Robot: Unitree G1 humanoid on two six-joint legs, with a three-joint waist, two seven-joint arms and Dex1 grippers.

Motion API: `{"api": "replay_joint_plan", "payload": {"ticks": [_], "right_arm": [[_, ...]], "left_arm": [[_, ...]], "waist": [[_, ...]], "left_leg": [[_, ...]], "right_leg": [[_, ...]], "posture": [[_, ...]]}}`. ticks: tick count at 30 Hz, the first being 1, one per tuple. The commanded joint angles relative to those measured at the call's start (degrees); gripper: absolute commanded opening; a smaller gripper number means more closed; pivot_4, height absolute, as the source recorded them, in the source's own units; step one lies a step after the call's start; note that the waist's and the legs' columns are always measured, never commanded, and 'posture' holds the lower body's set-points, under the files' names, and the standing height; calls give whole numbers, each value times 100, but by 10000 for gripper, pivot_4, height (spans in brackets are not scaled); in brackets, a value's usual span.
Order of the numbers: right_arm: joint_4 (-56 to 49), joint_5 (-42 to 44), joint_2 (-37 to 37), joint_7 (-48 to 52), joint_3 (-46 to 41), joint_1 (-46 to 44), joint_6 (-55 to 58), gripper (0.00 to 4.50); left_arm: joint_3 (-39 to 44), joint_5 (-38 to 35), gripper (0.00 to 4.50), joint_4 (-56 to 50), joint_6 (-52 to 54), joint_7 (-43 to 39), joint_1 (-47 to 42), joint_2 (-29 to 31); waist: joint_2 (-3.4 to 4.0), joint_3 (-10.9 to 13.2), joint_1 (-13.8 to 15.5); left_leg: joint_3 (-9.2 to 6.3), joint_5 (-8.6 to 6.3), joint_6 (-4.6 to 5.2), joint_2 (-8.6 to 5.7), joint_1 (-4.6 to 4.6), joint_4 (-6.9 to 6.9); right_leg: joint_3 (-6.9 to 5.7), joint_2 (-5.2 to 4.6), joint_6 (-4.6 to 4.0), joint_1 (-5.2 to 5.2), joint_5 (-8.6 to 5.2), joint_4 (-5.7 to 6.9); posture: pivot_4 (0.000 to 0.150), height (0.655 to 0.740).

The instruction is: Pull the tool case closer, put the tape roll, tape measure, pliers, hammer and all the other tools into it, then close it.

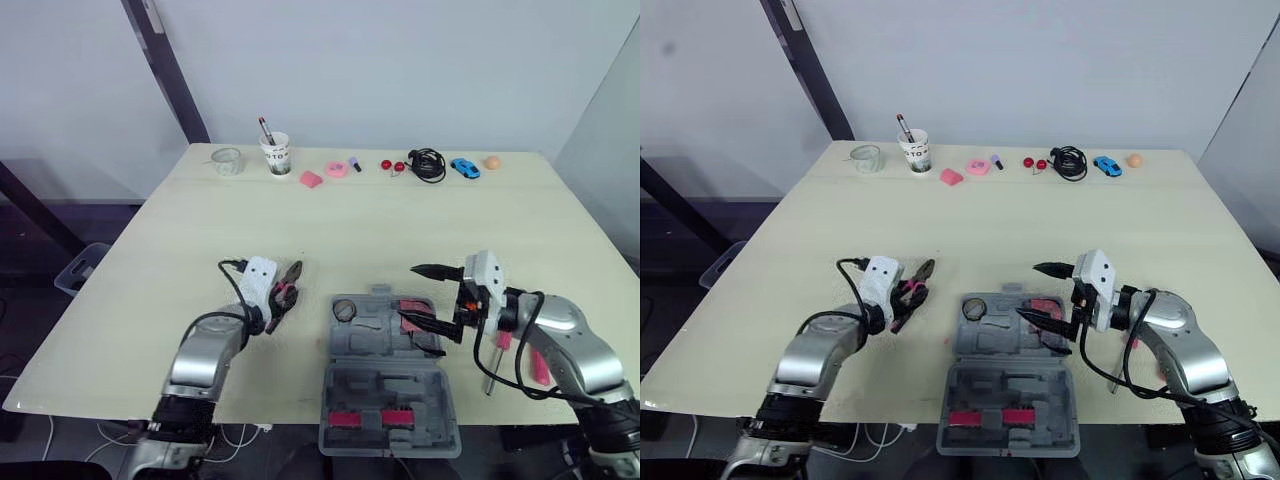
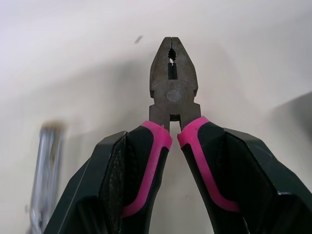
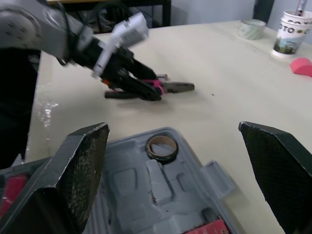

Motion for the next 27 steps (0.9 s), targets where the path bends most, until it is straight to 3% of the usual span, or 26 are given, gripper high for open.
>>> {"api": "replay_joint_plan", "payload": {"ticks": [1,6,14,27], "right_arm": [[-295,-146,-85,-138,-7,-200,52,45000],[-385,-496,-124,-353,216,-462,314,45000],[-487,-937,-298,-342,749,-1100,1006,45000],[-348,-1401,-481,-74,1815,-2370,2545,45000]], "left_arm": [[-183,-199,24780,-373,-78,-814,-440,411],[-534,-273,24780,-298,-307,-1782,-866,821],[-1241,-210,24780,258,-852,-3169,-1691,1002],[-2004,-74,24780,1033,-1648,-4719,-2656,589]], "waist": [[0,1,-1],[-1,5,-12],[-2,9,-11],[-3,11,-11]], "left_leg": [[1,0,0,0,0,0],[3,0,0,-1,-2,0],[4,0,1,-1,-4,1],[5,0,2,-1,-10,3]], "right_leg": [[0,0,0,0,0,0],[2,2,1,-1,0,-2],[2,6,1,-2,0,-1],[1,9,2,-6,-1,-2]], "posture": [[1500,7400],[1500,7400],[1500,7400],[1500,7400]]}}
